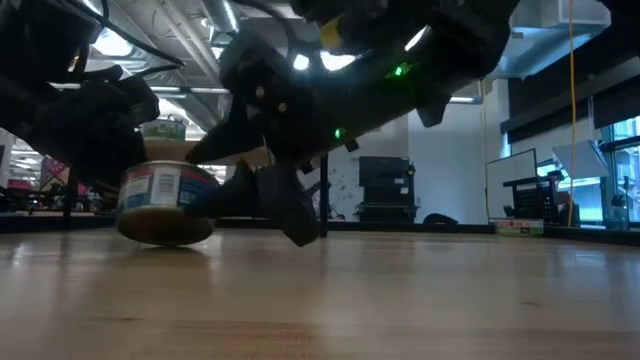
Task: Stack canned seafood by type on shelf
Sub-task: Put the blue tuna can on the shelf
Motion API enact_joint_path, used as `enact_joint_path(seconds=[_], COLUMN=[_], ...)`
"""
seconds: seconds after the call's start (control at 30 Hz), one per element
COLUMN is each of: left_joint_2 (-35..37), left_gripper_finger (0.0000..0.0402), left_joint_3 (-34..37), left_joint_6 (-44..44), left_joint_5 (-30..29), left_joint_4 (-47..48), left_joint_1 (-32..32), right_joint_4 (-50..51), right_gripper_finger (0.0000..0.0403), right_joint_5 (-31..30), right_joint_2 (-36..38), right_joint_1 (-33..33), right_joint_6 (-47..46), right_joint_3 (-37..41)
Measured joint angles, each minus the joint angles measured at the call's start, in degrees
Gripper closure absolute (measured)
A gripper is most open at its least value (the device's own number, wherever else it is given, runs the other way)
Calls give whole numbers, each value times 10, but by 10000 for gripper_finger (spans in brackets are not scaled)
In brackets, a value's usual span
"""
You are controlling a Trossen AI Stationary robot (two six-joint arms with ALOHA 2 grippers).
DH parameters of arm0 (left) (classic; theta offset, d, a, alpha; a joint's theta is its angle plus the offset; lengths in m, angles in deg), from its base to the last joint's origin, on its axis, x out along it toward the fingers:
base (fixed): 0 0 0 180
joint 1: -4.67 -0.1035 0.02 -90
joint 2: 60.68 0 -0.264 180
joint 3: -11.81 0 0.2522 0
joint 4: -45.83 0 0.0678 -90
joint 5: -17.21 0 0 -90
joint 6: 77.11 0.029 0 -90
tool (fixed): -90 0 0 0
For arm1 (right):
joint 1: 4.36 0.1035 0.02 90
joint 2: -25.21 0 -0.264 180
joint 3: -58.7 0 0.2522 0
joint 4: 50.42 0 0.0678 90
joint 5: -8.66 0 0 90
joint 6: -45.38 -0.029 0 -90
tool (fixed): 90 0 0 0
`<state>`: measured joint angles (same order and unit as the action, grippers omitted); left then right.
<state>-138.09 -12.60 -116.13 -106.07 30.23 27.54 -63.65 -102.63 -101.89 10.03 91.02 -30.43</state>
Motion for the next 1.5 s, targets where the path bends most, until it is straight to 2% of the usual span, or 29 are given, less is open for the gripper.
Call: enact_joint_path(seconds=[0.23, 0.37, 0.47, 0.57, 0.7, 0.9, 1.0, 1.13, 1.27, 1.37, 1.5], left_joint_2=[0, 0, 0, 0, 0, 0, 1, 10, 29, 30, 27], left_gripper_finger=[400, 400, 400, 400, 400, 395, 367, 306, 237, 196, 172], left_joint_3=[0, 0, 0, 0, 0, 0, 0, 0, -31, -72, -111], left_joint_6=[0, 0, 0, 0, 2, 15, 37, 82, 122, 168, 246], left_joint_5=[0, -2, -2, 0, -1, 2, 3, 25, 98, 149, 130], left_joint_4=[0, 1, 1, 3, 3, 3, 2, 0, -1, 2, 35], left_joint_1=[1, 0, 0, 1, 1, 1, 1, 1, 7, 24, 45], right_joint_4=[-1, -40, -27, 9, 46, 56, 74, 149, 223, 208, 183], right_gripper_finger=[91, 91, 97, 127, 202, 211, 211, 211, 211, 211, 211], right_joint_5=[13, -15, -16, -3, 23, -5, -26, -48, -37, -40, -33], right_joint_2=[-21, -31, -32, -32, -33, -34, -28, 0, 40, 78, 139], right_joint_1=[-2, -5, -12, -21, -23, -10, 4, 24, 30, 29, 29], right_joint_6=[5, 4, -7, -27, -76, -97, -100, -138, -204, -231, -284], right_joint_3=[-2, -2, -12, -27, -40, -41, -41, -40, -27, 14, 79])
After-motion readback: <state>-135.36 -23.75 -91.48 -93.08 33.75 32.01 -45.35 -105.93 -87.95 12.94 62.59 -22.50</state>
